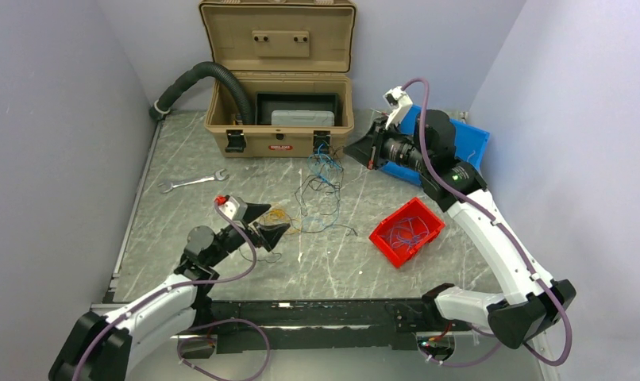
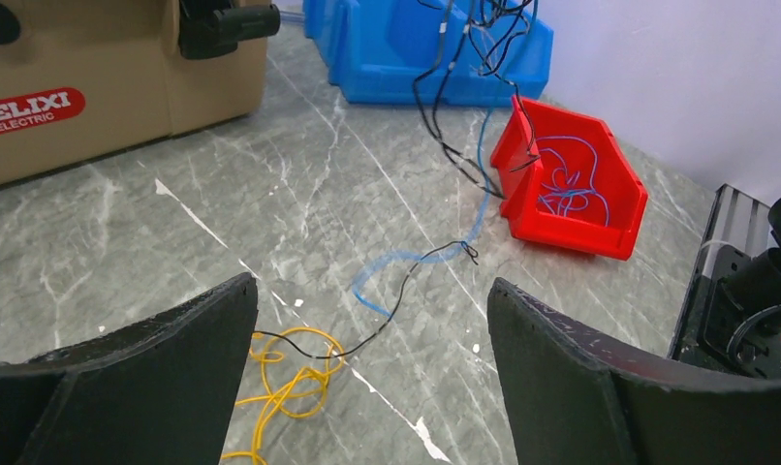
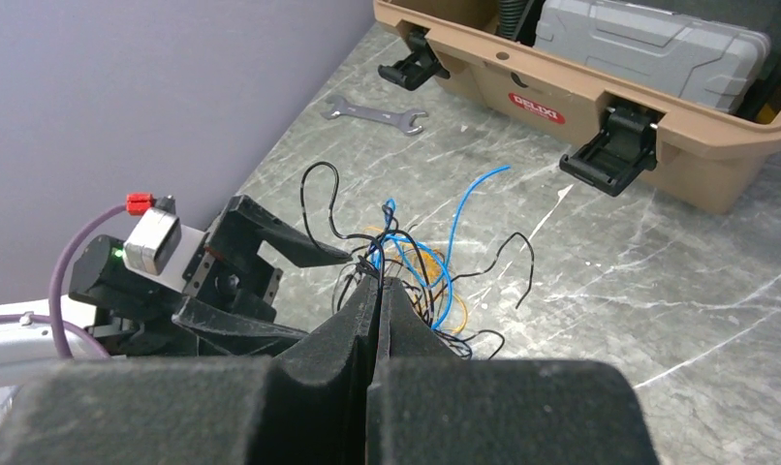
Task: Untangle the cables
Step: Untie the cable.
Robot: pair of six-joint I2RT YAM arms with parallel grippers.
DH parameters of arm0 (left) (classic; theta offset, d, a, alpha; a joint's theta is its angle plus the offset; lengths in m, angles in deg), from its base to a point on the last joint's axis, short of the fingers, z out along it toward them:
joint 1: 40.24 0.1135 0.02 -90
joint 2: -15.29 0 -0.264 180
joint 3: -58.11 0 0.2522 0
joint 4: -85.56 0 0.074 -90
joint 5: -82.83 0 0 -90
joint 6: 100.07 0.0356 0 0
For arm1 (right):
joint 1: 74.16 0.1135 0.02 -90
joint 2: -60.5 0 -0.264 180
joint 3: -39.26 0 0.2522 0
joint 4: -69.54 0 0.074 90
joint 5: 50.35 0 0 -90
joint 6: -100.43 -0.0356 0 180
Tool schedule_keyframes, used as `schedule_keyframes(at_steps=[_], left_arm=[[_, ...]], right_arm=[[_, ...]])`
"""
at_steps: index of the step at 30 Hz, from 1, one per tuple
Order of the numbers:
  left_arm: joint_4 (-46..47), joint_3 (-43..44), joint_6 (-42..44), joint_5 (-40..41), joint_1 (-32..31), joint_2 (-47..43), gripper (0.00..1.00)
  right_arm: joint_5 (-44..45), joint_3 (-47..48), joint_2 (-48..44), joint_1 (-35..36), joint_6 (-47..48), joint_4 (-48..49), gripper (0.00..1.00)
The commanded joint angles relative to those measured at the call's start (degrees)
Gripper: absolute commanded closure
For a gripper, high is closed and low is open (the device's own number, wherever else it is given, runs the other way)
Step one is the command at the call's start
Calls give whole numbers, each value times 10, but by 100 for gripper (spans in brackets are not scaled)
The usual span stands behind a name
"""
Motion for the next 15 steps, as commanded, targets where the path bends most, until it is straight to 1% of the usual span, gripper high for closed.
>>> schedule_keyframes(at_steps=[1,6,12,15], left_arm=[[96,13,-1,-26,-6,47,11],[87,52,-4,-34,-22,100,14],[109,82,-28,-42,-40,133,16],[85,115,-27,-43,-47,145,17]], right_arm=[[-15,27,2,3,-14,5,100],[-18,24,-1,4,-19,9,100],[-25,14,-2,4,-24,17,100],[-28,8,-2,5,-26,21,100]])
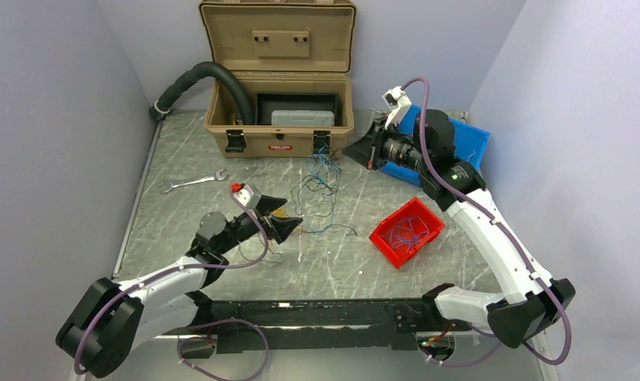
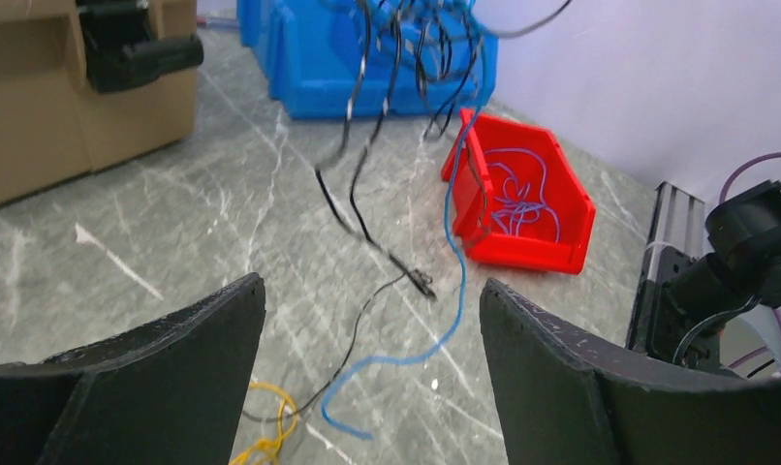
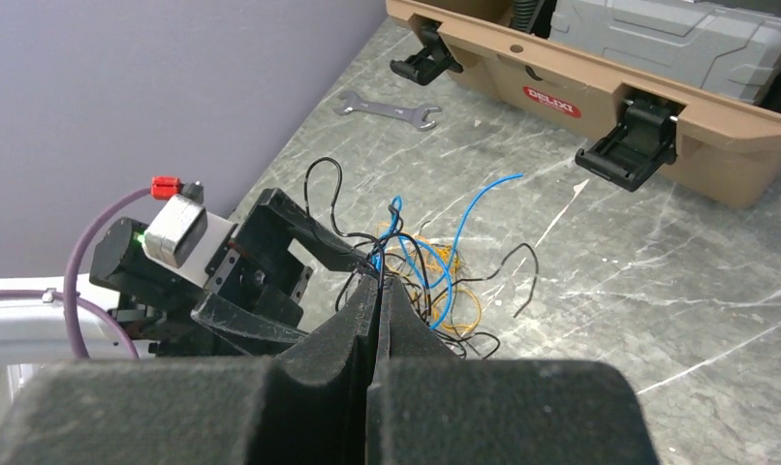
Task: Untangle the cables
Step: Untie the cable.
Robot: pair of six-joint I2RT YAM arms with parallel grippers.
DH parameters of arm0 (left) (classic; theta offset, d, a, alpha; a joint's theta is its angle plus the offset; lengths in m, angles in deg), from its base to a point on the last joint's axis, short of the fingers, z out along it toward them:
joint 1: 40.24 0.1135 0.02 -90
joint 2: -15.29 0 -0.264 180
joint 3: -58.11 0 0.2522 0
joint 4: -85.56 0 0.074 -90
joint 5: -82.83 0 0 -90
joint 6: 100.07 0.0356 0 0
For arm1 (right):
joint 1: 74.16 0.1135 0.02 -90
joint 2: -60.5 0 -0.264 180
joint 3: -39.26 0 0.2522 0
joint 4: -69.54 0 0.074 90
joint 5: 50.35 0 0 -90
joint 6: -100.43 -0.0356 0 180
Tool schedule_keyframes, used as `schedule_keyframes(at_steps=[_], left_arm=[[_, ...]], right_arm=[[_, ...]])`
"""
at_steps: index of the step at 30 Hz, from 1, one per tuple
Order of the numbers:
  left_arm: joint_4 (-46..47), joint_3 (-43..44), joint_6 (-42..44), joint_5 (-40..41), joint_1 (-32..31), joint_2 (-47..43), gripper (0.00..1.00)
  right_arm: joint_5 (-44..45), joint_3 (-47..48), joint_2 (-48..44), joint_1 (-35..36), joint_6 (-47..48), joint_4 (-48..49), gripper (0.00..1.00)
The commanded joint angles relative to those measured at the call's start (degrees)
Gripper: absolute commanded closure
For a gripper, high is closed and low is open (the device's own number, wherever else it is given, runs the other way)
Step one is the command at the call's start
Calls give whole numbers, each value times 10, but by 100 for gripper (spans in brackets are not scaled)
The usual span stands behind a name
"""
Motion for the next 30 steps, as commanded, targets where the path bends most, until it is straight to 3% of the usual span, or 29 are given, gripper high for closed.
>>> schedule_keyframes(at_steps=[1,8,15,16,17,20,21,25,30], left_arm=[[13,62,-8,-11,-12,17,17],[-35,134,-3,5,-14,43,16],[-37,184,-22,-10,-19,119,25],[-37,190,-24,-13,-21,129,30],[-41,197,-26,-16,-23,138,42],[-74,221,-34,-20,-23,146,95],[-95,228,-36,-12,-23,141,100],[-186,238,-42,61,-23,86,100],[-394,300,-57,119,-19,46,100]], right_arm=[[-20,6,-6,3,-11,21,100],[-29,2,-1,7,-13,19,100],[-27,6,-5,8,-13,15,100],[-27,7,-4,8,-14,15,100],[-27,6,-4,9,-15,15,100],[-17,-1,-7,9,-16,20,100],[-9,-5,-8,9,-16,20,100],[64,-34,-19,8,-17,18,100],[210,-83,-15,6,-27,12,99]])
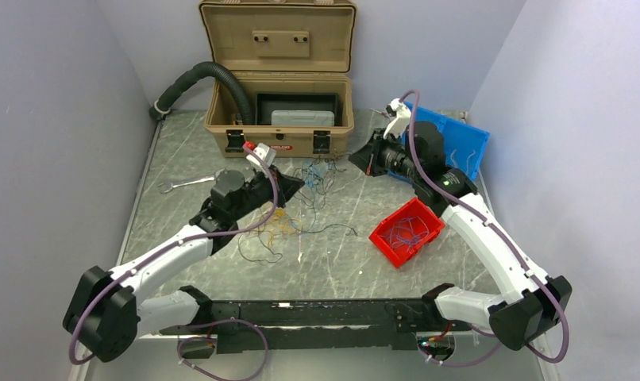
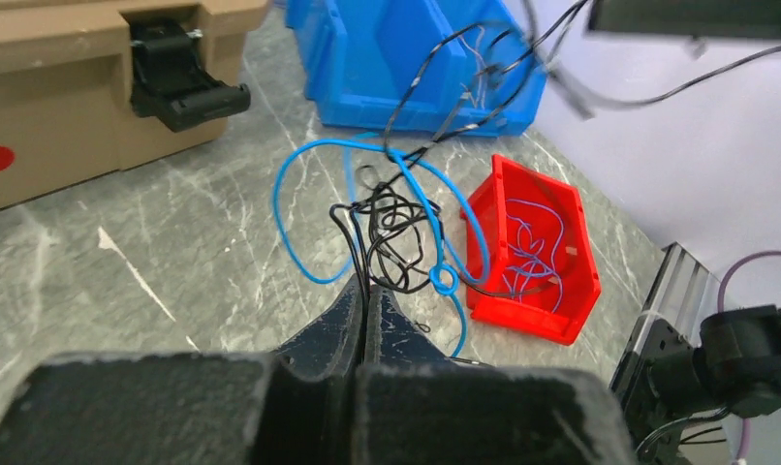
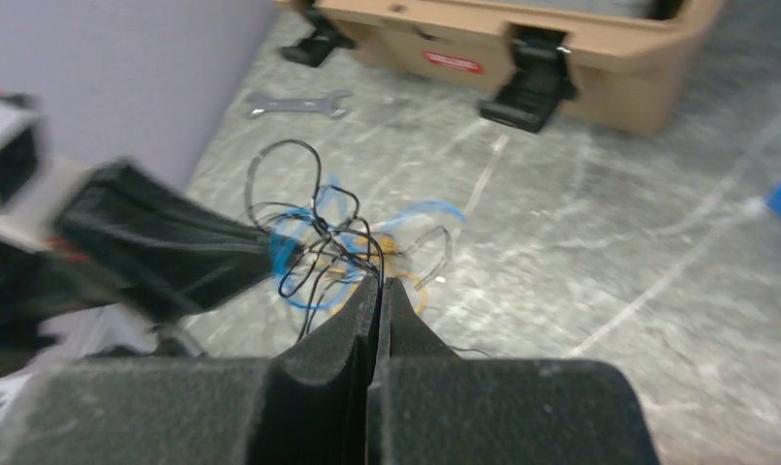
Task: Untangle the cables
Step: Untie the cable.
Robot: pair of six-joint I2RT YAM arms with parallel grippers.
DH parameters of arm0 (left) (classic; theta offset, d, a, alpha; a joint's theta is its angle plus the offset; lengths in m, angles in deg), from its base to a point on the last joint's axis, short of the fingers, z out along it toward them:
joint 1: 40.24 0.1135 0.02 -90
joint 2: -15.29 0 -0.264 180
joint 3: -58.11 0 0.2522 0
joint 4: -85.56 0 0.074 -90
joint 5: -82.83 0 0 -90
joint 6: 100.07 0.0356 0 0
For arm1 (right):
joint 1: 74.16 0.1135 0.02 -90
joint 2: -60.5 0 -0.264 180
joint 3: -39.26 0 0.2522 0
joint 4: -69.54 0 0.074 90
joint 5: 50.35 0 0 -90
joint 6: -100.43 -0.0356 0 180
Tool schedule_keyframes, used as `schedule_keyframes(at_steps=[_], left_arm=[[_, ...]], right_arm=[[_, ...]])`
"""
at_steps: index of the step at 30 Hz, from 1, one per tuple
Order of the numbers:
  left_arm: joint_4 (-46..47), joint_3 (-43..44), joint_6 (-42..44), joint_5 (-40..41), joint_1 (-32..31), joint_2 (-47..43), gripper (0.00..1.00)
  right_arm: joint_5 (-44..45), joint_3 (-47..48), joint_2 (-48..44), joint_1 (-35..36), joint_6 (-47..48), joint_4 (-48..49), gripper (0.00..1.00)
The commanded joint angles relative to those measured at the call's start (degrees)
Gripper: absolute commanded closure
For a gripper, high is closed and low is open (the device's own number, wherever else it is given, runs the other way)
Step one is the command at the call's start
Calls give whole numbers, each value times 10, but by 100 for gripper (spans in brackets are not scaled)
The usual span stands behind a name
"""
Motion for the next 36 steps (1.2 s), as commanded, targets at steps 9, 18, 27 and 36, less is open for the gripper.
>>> schedule_keyframes(at_steps=[9,18,27,36], left_arm=[[-263,142,-58,-49,11,7,100],[-257,157,-94,-46,13,22,100],[-274,186,-94,-61,13,15,100],[-293,189,-91,-58,12,0,100]], right_arm=[[102,-140,2,-3,4,76,25],[-86,-345,-87,12,-53,317,25],[-47,-388,-22,82,-40,416,33],[-15,-384,44,115,-49,510,48]])
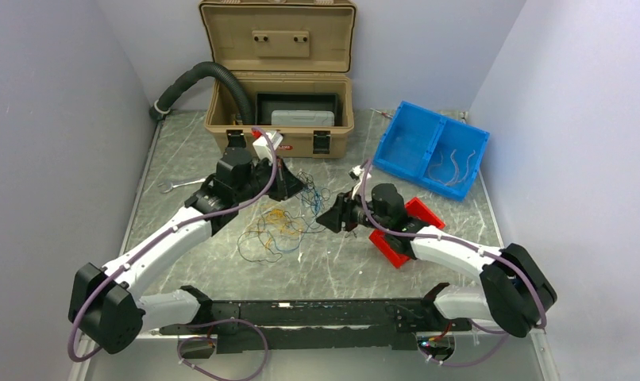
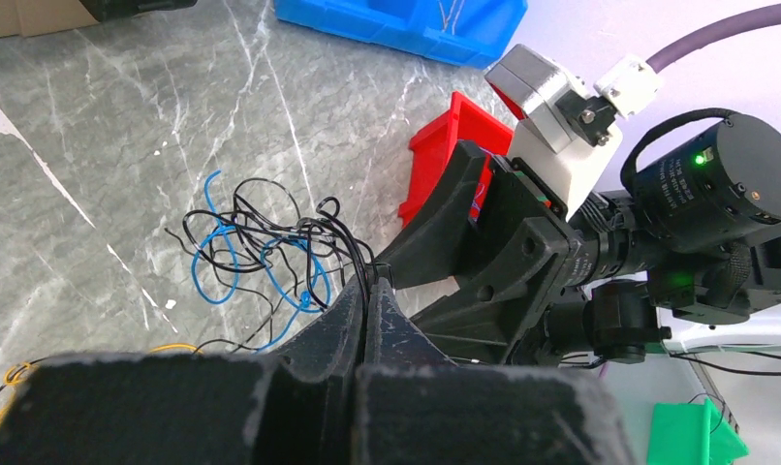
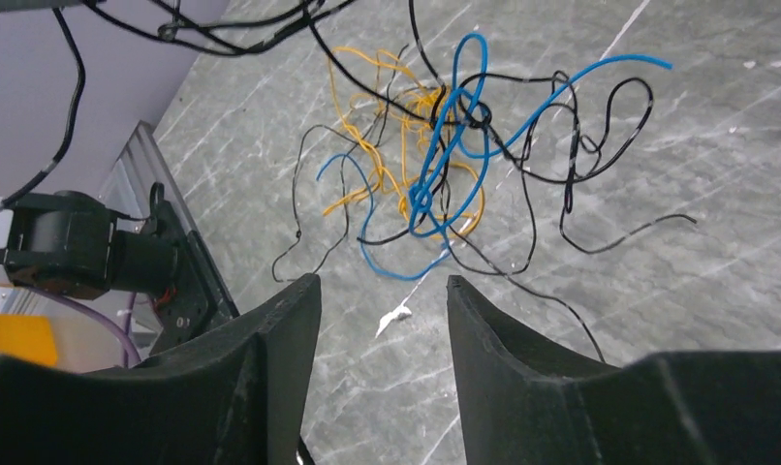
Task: Untangle the cables
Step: Untie the cable.
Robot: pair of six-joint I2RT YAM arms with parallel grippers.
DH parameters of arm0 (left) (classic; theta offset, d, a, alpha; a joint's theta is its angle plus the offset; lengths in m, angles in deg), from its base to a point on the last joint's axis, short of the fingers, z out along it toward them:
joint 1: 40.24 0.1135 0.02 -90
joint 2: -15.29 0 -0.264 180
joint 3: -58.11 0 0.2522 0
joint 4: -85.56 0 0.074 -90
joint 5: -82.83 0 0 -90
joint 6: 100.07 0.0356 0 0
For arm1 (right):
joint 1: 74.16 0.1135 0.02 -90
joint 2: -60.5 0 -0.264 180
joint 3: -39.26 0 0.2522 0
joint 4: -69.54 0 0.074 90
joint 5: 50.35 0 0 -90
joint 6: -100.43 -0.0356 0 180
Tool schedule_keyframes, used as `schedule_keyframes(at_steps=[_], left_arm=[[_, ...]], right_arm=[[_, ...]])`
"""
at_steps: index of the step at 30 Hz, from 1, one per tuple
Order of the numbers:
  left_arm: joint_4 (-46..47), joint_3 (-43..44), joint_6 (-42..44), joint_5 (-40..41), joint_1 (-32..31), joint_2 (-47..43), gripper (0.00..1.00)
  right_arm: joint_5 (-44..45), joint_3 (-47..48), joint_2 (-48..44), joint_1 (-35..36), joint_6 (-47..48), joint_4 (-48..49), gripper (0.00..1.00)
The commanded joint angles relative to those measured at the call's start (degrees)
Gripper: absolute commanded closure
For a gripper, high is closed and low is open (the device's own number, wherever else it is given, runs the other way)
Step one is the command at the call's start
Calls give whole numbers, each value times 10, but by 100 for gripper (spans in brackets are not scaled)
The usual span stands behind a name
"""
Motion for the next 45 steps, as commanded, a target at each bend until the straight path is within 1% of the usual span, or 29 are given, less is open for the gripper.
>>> schedule_keyframes(at_steps=[1,4,8,16,18,20,23,24,27,30,32,35,37,40,42,45], left_arm=[[2,21,-5,-9,1,-21,100],[1,20,-5,-11,2,-21,100],[3,19,-7,-12,1,-22,100],[-4,22,-3,-10,1,-27,100],[-7,24,0,-10,2,-29,100],[-7,25,-1,-12,1,-29,100],[-7,25,-2,-15,5,-33,100],[-9,24,-4,-16,11,-37,100],[-7,12,-22,-26,50,-49,100],[-11,-6,-43,-30,109,-65,100],[-22,-18,-53,-15,144,-79,100],[-50,-32,-62,35,182,-103,100],[-67,-43,-71,75,202,-121,100],[-95,-55,-84,130,227,-145,100],[-113,-57,-87,155,239,-155,100],[-151,-48,-86,202,254,-163,100]], right_arm=[[29,3,10,7,-13,116,48],[50,2,14,10,-23,146,49],[64,32,43,14,-22,131,53],[76,49,79,21,-29,144,62],[83,50,80,20,-30,143,68],[90,49,78,20,-32,140,79],[104,51,69,21,-39,118,98],[110,51,61,20,-40,107,100],[142,43,24,20,-37,64,100],[207,31,-34,15,-41,-4,100],[257,26,-71,2,-52,-59,100],[297,14,-124,-44,-85,-134,100],[303,5,-157,-92,-124,-188,100],[296,-9,-195,-155,-140,-232,100],[297,-12,-215,-174,-136,-244,100],[301,-2,-222,-186,-128,-263,100]])
